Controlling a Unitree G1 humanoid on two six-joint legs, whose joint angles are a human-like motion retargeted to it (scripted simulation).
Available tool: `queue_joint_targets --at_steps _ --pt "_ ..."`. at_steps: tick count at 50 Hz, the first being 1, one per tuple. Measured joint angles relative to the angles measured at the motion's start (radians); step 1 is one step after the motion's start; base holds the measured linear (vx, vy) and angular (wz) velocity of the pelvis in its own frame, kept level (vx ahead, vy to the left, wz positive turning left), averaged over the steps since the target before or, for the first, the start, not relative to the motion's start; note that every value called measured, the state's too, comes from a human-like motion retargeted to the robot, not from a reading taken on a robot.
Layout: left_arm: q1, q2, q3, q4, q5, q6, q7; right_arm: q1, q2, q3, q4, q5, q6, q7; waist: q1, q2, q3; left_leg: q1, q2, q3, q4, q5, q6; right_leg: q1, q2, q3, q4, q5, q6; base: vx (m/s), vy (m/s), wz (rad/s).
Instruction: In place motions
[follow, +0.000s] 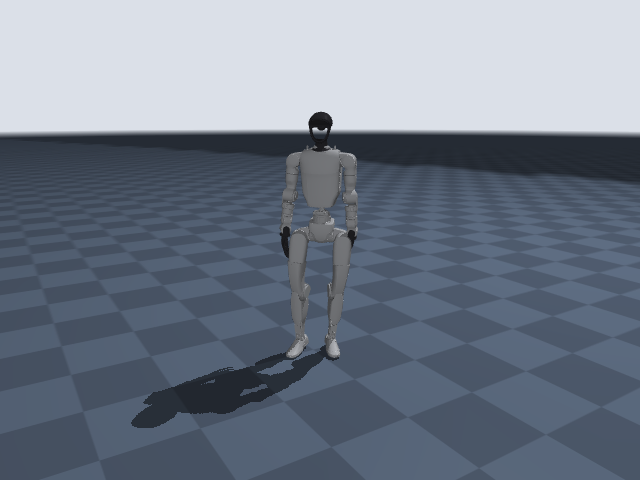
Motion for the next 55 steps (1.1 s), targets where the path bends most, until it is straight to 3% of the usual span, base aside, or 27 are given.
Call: queue_joint_targets --at_steps 10,15,20,23,27,34,37,40,45,48,52,55 --pt "0.015 0.005 -0.016 -0.015 0.047 -0.003 -0.007 -0.015 -0.009 0.009 -0.024 0.050 0.017 0.020 0.025 0.011 0.030 -0.076 0.028 -0.062 0.050 0.014 -0.029 0.012 0.007 -0.071 -0.023 -0.014 -0.006 -0.03 -0.06 0.39" --pt "0.007 -0.007 -0.014 -0.040 0.043 -0.007 -0.005 -0.043 -0.026 0.017 -0.011 0.047 0.023 0.015 0.063 0.000 0.083 -0.143 0.010 -0.149 0.076 0.075 -0.055 0.039 -0.006 -0.174 -0.057 -0.022 0.003 -0.25 -0.08 1.08" --pt "-0.027 -0.018 -0.034 -0.049 0.021 -0.014 0.019 -0.040 -0.055 0.017 -0.005 0.028 0.020 0.032 0.154 -0.022 0.136 -0.162 -0.013 -0.186 0.037 0.123 -0.128 0.082 -0.017 -0.309 -0.093 -0.038 -0.001 -0.32 -0.10 1.46" --pt "-0.026 -0.029 -0.043 -0.040 0.001 -0.028 0.050 -0.029 -0.072 -0.005 0.011 -0.026 0.036 0.020 0.196 -0.039 0.132 -0.133 0.028 0.074 0.024 0.029 -0.123 0.096 -0.037 -0.392 -0.098 -0.052 0.000 -0.26 -0.10 1.79" --pt "-0.011 -0.030 -0.040 -0.013 -0.036 -0.048 0.085 -0.008 -0.078 -0.032 0.035 -0.056 0.054 -0.020 0.154 -0.043 0.088 -0.073 0.079 0.400 0.037 -0.054 -0.123 0.114 -0.042 -0.524 -0.103 -0.083 0.013 -0.19 -0.05 2.38" --pt "0.017 -0.008 -0.015 0.004 -0.044 -0.050 0.109 0.038 -0.055 -0.077 0.063 0.018 0.064 -0.013 0.053 -0.071 -0.011 -0.022 0.134 0.665 0.169 -0.052 -0.148 0.134 -0.062 -0.708 -0.088 -0.116 0.064 -0.15 0.01 2.37" --pt "0.014 -0.004 -0.015 0.015 -0.048 -0.046 0.110 0.057 -0.041 -0.100 0.051 0.046 0.064 -0.006 0.072 -0.059 -0.022 -0.005 0.094 0.601 0.120 -0.081 -0.178 0.160 -0.033 -0.771 -0.079 -0.111 0.079 -0.18 0.18 1.37" --pt "0.021 -0.012 -0.012 0.021 -0.052 -0.049 0.107 0.066 -0.043 -0.096 0.036 0.055 0.053 0.007 0.118 -0.043 -0.017 0.018 0.019 0.491 0.006 -0.116 -0.112 0.196 -0.012 -0.813 -0.059 -0.097 0.084 -0.11 0.24 0.57" --pt "0.023 -0.022 -0.006 0.033 -0.055 -0.052 0.103 0.046 -0.041 -0.061 -0.032 0.043 0.035 -0.012 0.139 -0.020 0.018 0.016 0.022 0.392 -0.015 -0.124 -0.106 0.243 -0.036 -0.844 0.017 -0.023 0.078 -0.19 0.30 0.58" --pt "0.017 -0.018 -0.040 0.048 -0.041 -0.049 0.097 0.053 -0.043 -0.043 -0.096 0.046 -0.003 -0.008 0.121 0.038 0.027 0.013 0.059 0.334 -0.016 -0.148 -0.095 0.254 -0.058 -0.879 0.134 0.078 0.038 -0.13 0.31 1.18" --pt "-0.014 -0.002 -0.070 0.084 -0.014 -0.023 0.078 0.047 -0.049 -0.021 -0.139 0.044 -0.012 0.004 0.118 0.103 0.049 0.009 0.121 0.262 -0.005 -0.154 -0.093 0.178 -0.177 -0.726 0.454 0.169 -0.072 -0.15 0.25 1.00" --pt "-0.028 0.015 -0.084 0.082 0.003 -0.016 0.070 0.026 -0.041 -0.016 -0.119 0.050 -0.012 -0.004 0.098 0.082 0.050 -0.003 0.084 0.195 -0.016 -0.146 -0.073 0.043 -0.198 -0.446 0.570 0.188 -0.005 -0.16 0.13 1.27"
